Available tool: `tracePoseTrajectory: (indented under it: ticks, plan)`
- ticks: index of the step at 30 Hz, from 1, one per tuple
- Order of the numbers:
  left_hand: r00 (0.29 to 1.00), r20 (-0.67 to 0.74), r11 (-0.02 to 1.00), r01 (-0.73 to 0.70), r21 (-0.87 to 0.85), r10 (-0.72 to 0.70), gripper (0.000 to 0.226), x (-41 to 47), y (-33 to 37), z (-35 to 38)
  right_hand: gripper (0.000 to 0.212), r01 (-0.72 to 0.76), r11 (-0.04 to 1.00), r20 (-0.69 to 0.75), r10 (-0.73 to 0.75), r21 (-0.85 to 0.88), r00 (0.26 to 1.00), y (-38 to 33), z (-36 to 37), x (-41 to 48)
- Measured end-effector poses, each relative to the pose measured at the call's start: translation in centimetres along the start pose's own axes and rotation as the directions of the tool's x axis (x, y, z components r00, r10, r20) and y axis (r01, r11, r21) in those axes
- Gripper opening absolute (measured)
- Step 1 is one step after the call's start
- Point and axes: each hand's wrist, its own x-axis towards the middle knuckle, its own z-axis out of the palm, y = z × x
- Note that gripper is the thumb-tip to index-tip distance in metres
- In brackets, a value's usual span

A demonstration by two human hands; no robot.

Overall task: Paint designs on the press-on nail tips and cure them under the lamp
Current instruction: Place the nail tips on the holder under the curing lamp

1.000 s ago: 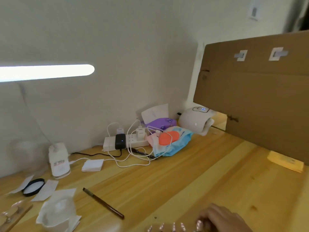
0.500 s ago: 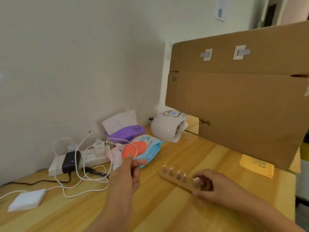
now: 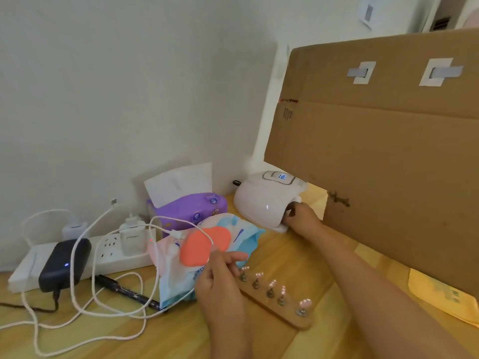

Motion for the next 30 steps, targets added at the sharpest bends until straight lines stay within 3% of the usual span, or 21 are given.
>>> tracePoseTrajectory:
  ticks: [5, 9, 16, 23, 28, 30]
  plan:
    - [0.999, 0.027, 0.999, -0.022, 0.024, 0.021, 0.053, -0.2, -0.1, 0.0, 0.018, -0.041, 0.997, -0.009, 0.041, -0.058, 0.999, 1.3, -1.4, 0.0]
    - [0.996, 0.047, 0.996, -0.074, 0.052, 0.072, 0.048, -0.7, 0.1, 0.3, 0.027, -0.161, 0.949, -0.022, 0.161, -0.272, 0.987, 5.2, -4.6, -3.0]
    - [0.994, 0.085, 0.997, -0.068, 0.033, 0.065, 0.047, -1.2, 0.1, 0.3, 0.037, -0.318, 0.887, -0.129, 0.291, -0.334, 0.948, 5.7, -4.6, -5.1]
    - [0.987, 0.143, 0.995, -0.086, 0.058, 0.077, 0.051, -1.9, 0.2, 0.3, 0.044, -0.289, 0.946, -0.188, 0.26, -0.146, 0.947, 3.6, -2.6, -3.9]
    - [0.992, 0.115, 0.998, -0.058, 0.036, 0.053, 0.054, -2.2, 0.3, 0.6, 0.052, -0.25, 0.961, -0.137, 0.266, 0.121, 0.954, 4.3, -2.6, -3.4]
    - [0.993, 0.11, 0.998, -0.055, 0.018, 0.053, 0.054, -2.1, 0.3, 0.7, 0.049, -0.256, 0.956, -0.101, 0.271, 0.141, 0.957, 4.3, -2.7, -3.4]
